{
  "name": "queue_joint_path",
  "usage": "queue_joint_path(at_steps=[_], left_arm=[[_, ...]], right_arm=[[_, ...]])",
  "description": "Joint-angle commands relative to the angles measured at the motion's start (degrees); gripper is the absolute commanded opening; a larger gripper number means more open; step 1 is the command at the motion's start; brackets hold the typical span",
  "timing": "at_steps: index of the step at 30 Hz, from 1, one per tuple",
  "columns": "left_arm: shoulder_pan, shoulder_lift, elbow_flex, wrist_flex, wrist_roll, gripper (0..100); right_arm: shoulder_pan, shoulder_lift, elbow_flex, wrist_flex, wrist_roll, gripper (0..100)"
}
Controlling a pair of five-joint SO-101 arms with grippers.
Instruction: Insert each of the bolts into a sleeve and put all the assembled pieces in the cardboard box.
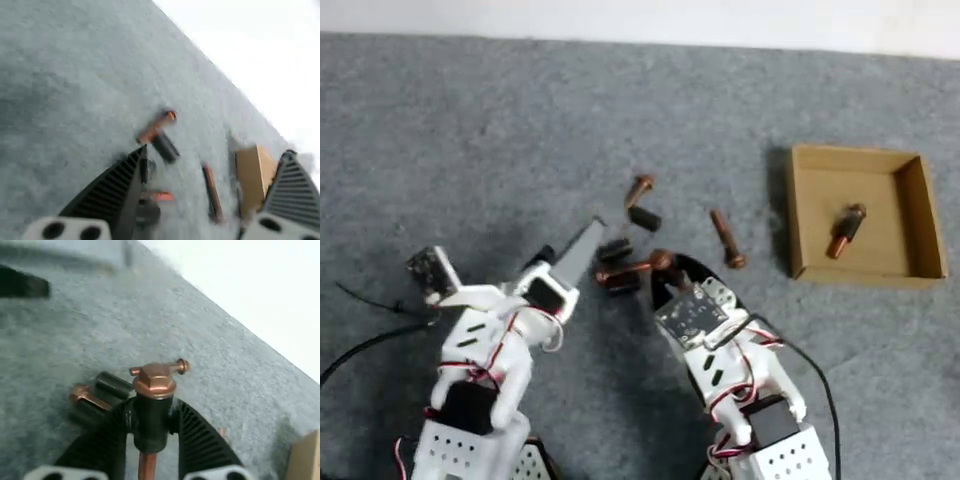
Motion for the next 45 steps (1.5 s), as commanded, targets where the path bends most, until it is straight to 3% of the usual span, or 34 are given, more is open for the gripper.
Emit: queue_joint_path(at_steps=[1, 4, 9, 11, 19, 22, 29, 32, 39, 45], left_arm=[[-1.6, -0.4, -2.9, -0.4, 0.9, 37], [-1.6, -0.4, -2.8, -0.4, 0.8, 37], [-1.7, -0.4, -2.2, -0.3, 0.7, 37], [-1.7, -0.4, -1.5, -0.3, -1.0, 37], [-1.6, -0.4, -1.1, -0.1, -3.1, 37], [-1.6, -0.4, -1.1, -0.1, -3.2, 37], [-1.5, -0.4, -0.2, -0.4, -3.3, 37], [-1.4, -0.4, 0.0, -0.4, -3.3, 37], [-1.5, -0.4, 0.1, -0.4, -3.3, 37], [-1.4, -0.4, 0.3, -0.4, -3.3, 37]], right_arm=[[4.3, -0.4, 6.5, -3.9, 0.2, 0.5], [12.3, -0.4, 6.5, -8.0, -5.0, 0.5], [32.3, 0.1, 4.5, -12.9, -21.5, 0.9], [36.3, 0.2, 1.8, -13.3, -23.0, 0.9], [37.6, 1.0, -3.1, -16.3, -16.6, 0.9], [39.5, 7.6, -4.4, -20.1, -16.2, 1.0], [41.7, 46.1, -25.5, -24.9, -16.7, 1.0], [42.9, 64.0, -37.8, -24.5, -20.8, 1.0], [45.8, 95.2, -64.7, -8.0, -23.0, 1.0], [45.8, 106.9, -77.4, -3.7, -22.8, 1.1]])
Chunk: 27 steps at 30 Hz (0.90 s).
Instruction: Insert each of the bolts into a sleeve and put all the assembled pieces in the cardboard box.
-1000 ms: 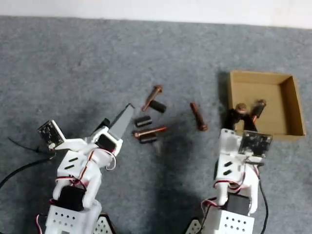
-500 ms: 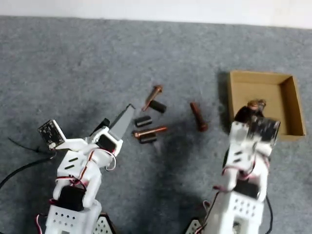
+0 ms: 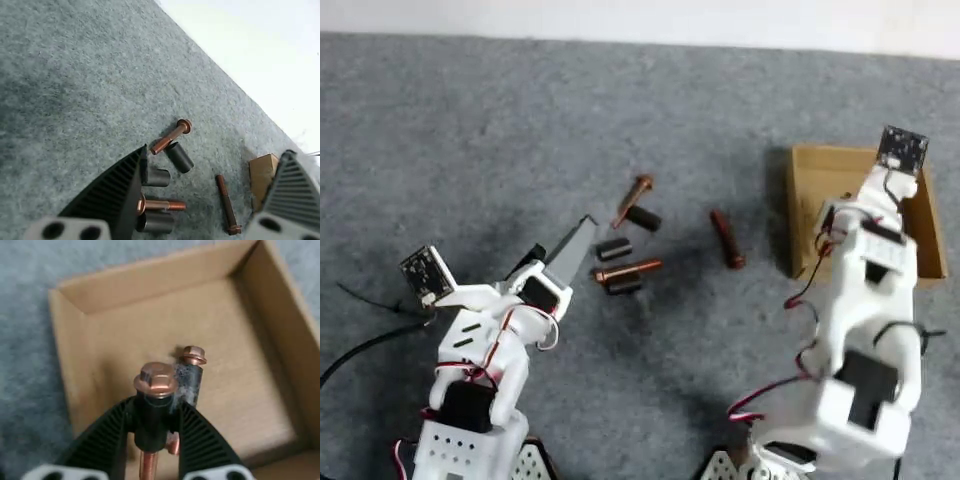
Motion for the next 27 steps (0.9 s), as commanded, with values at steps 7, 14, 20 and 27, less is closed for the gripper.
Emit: queue_joint_path(at_steps=[7, 14, 20, 27], left_arm=[[0.0, -0.4, -0.2, -0.4, -0.6, 37], [0.0, -0.4, -0.2, -0.4, -0.6, 37], [-0.5, -0.4, -0.5, -0.4, -0.6, 37], [-7.9, -0.4, -0.1, -4.1, 0.4, 37]], right_arm=[[-0.7, 2.9, -7.8, 0.7, -0.3, 16.2], [-2.3, 0.7, -7.8, 7.4, -0.2, 17.7], [-10.9, -8.0, -7.5, 19.9, -0.4, 17.7], [-29.0, -19.7, 4.4, 18.9, -0.5, 17.7]])
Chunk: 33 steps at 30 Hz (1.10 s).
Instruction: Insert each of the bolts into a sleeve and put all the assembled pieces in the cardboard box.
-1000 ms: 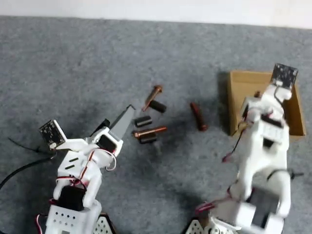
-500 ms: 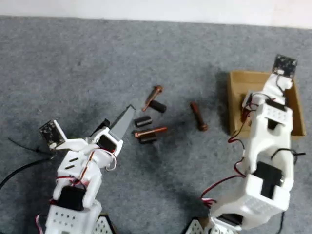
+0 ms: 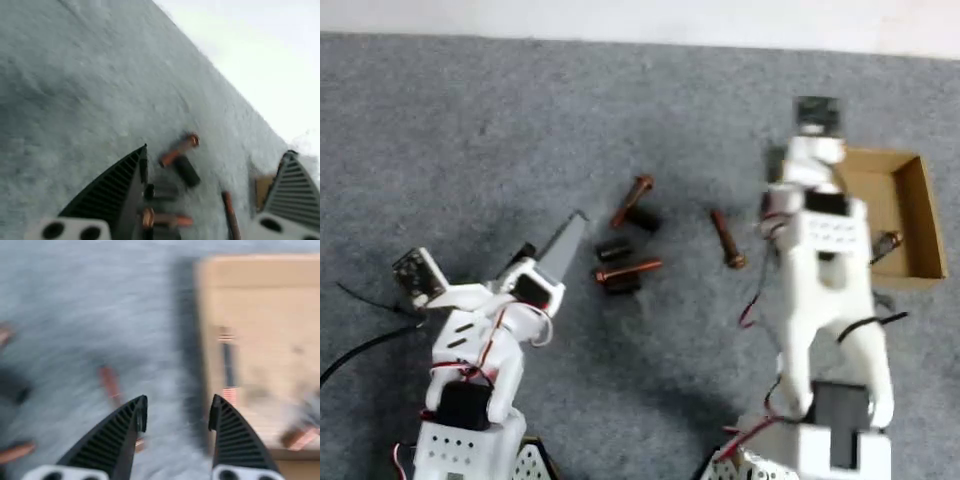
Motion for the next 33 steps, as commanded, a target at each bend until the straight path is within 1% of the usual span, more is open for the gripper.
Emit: queue_joint_path(at_steps=[1, 4, 7, 9, 11, 13, 15, 25, 29, 33], left_arm=[[-3.6, -0.4, -0.2, -3.2, 1.5, 37], [-3.9, -0.4, -0.2, -3.2, 2.3, 37], [-3.9, -0.4, -0.2, -3.2, 2.3, 37], [-3.9, -0.4, -0.2, -3.2, 2.3, 37], [-3.9, -0.4, -0.2, -3.2, 2.3, 37], [-3.9, -0.4, -0.2, -3.2, 2.3, 37], [-3.9, -0.4, -0.2, -3.2, 2.3, 37], [-3.7, -0.4, -0.2, -3.3, 2.3, 37], [-3.7, -0.4, -0.2, -3.4, 2.3, 37], [-3.7, -0.4, -0.2, -3.4, 2.3, 37]], right_arm=[[-10.3, -6.6, 5.6, -3.4, -0.4, 17.7], [-17.2, -8.1, 10.8, -8.7, -0.4, 17.7], [-22.3, -8.1, 13.8, -13.2, 0.0, 17.7], [-24.5, -8.0, 14.5, -16.1, 0.4, 17.7], [-25.8, -7.1, 14.5, -18.9, 3.8, 17.7], [-26.2, -4.2, 13.8, -19.7, 7.0, 17.7], [-26.3, 0.1, 9.2, -19.6, 8.2, 17.7], [-25.5, 23.3, -8.5, -18.6, 8.4, 17.7], [-25.0, 29.5, -11.3, -18.6, 8.4, 17.7], [-24.1, 32.1, -11.3, -18.6, 8.4, 17.6]])
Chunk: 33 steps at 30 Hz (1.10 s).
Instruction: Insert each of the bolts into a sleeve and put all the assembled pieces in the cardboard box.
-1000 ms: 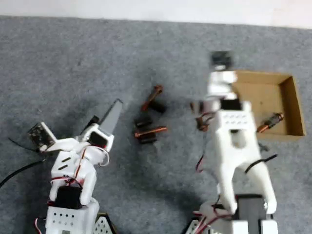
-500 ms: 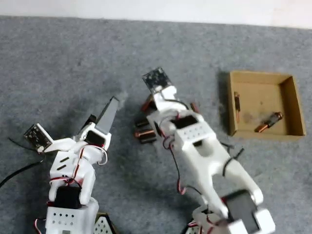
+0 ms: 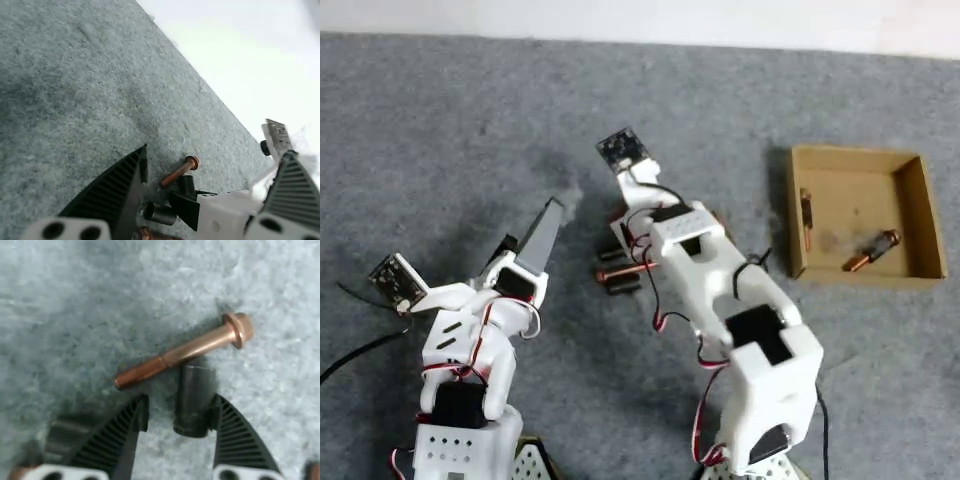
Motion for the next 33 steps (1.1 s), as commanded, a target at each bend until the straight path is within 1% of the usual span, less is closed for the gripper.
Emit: queue_joint_path(at_steps=[1, 4, 8, 13, 17, 19, 21, 27, 30, 33], left_arm=[[-0.7, -0.4, -0.3, -1.3, 0.4, 37], [-0.7, -0.4, -0.3, -1.3, 0.4, 37], [-0.7, -0.4, -0.2, -1.2, 0.4, 37], [-0.7, -0.4, -0.2, -1.2, 0.4, 37], [-0.7, -0.4, 0.3, -1.4, 0.3, 37], [-0.7, -0.4, 0.3, -1.4, 0.3, 37], [-0.7, -0.4, 0.3, -1.4, 0.3, 37], [-0.7, -0.4, 0.3, -1.4, 0.3, 37], [-0.7, -0.4, 0.3, -1.4, -2.3, 37], [-0.6, -0.2, 0.2, -1.0, -4.5, 37]], right_arm=[[0.8, 0.8, -1.6, -0.1, 0.5, 17.6], [0.8, 1.1, -1.6, -0.1, 0.5, 12.8], [0.9, 1.1, -1.6, -0.1, 0.5, 0.6], [1.9, 0.3, -1.4, 0.0, 0.5, 0.5], [4.5, -7.8, 0.6, 0.3, 0.2, 0.5], [5.3, -14.5, 5.4, 0.0, 0.1, 0.5], [5.6, -22.3, 12.6, -2.7, 0.1, 0.5], [5.3, -45.4, 37.9, -17.2, 0.1, 0.5], [5.5, -53.8, 47.1, -18.6, 0.3, 0.5], [5.6, -61.0, 52.4, -18.6, 0.4, 0.5]])
